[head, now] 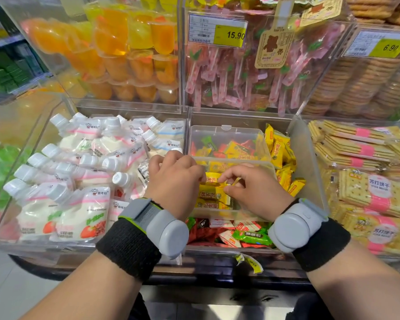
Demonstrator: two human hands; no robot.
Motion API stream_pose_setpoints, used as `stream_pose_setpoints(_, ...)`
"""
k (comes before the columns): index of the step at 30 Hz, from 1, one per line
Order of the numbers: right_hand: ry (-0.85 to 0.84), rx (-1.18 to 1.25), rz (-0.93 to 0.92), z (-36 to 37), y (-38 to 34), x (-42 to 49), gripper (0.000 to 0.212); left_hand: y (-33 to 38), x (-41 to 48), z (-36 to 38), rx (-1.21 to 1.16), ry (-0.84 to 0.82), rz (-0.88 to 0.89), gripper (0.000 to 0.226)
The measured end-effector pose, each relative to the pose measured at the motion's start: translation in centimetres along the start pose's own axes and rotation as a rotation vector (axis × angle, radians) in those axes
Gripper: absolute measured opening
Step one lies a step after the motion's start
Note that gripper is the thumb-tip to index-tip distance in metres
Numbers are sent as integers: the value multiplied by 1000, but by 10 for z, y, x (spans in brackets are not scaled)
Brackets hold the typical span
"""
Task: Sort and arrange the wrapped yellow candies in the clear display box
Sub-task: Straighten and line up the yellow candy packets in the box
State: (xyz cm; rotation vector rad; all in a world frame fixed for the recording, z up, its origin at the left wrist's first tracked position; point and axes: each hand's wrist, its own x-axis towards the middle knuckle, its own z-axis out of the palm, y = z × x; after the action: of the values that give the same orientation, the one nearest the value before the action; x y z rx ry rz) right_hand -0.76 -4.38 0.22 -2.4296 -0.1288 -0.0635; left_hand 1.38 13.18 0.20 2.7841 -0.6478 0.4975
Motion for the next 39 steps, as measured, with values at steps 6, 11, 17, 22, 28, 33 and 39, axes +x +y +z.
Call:
stream_pose_setpoints(6, 29, 10, -13, -2, 0, -3, 22, 2, -1, 2, 0, 4, 1, 9)
stream_pose_setpoints(11, 84, 56, -42, -10, 3, -7, 23, 10, -1, 1, -24, 17, 20, 9)
stream_pose_setpoints(17, 167, 100, -68, -24, 9, -15, 24, 25, 2, 1, -30, -20, 70, 16)
stream_pose_setpoints(22, 221, 100, -47, -38, 18, -22, 26, 44, 5, 1, -17, -38, 112, 22)
stream_pose_setpoints(28, 279, 107, -33, -57, 33, -35, 22, 73, 8, 1, -53, -64, 172, 26)
stream_pose_setpoints(33, 328, 101, -12, -72, 47, -46, 21, 97, 11, 2, -44, -95, 235, 26)
stream_pose_setpoints(39, 382, 134, -1, -89, 60, -57, 20, 121, 13, 9, -19, -150, 333, 28)
